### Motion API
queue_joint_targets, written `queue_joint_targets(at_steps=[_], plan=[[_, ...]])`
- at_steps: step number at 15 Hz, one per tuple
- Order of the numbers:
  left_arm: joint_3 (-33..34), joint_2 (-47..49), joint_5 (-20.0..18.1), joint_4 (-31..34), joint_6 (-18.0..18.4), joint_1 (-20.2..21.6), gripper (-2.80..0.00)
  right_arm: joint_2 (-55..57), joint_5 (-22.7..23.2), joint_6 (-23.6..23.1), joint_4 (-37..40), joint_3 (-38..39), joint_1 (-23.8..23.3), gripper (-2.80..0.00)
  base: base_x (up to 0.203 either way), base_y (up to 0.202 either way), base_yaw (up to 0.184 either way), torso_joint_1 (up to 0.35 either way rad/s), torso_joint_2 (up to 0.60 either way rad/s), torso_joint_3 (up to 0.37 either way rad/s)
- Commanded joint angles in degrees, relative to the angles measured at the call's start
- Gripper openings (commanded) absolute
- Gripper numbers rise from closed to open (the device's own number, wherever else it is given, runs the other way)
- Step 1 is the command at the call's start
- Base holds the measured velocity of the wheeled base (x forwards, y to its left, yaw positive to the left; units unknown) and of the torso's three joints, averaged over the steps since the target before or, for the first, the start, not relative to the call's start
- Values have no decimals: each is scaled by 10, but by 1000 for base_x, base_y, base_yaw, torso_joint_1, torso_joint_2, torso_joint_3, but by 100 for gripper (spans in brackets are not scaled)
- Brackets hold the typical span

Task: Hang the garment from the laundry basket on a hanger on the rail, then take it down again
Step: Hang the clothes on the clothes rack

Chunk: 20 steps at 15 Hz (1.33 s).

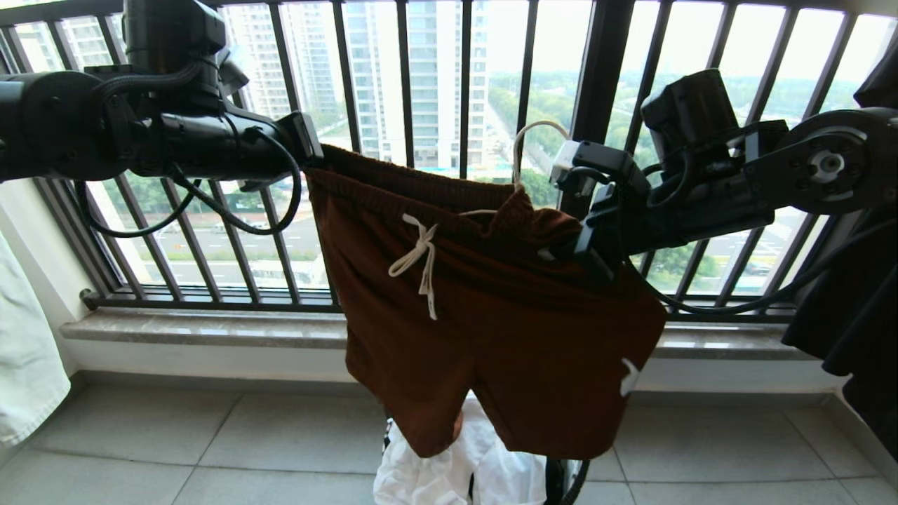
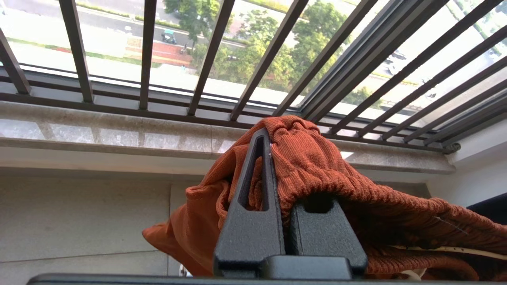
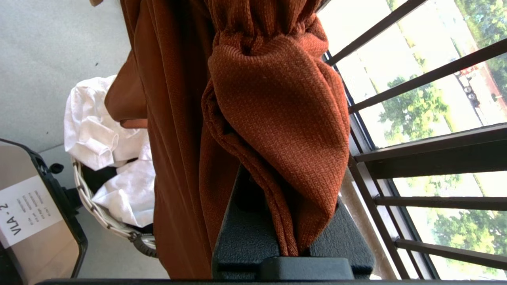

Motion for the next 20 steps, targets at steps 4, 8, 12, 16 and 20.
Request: queue_joint_targets(at_steps=[4,8,12,16,20], plan=[[-67,19,0,37,-1,-26,-280,19,5,3,-3,-17,4,-280,0,0,0,0,0,0],[-111,45,1,70,0,-90,-280,34,25,29,-4,-39,15,-280,0,0,0,0,0,0],[-112,73,42,65,2,-154,-280,35,52,112,-32,-40,22,-280,0,0,0,0,0,0],[-116,71,53,63,2,-183,-280,24,93,219,-115,0,24,-280,0,0,0,0,0,0],[-115,68,63,45,0,-206,-280,15,94,316,-258,69,35,-280,0,0,0,0,0,0]])
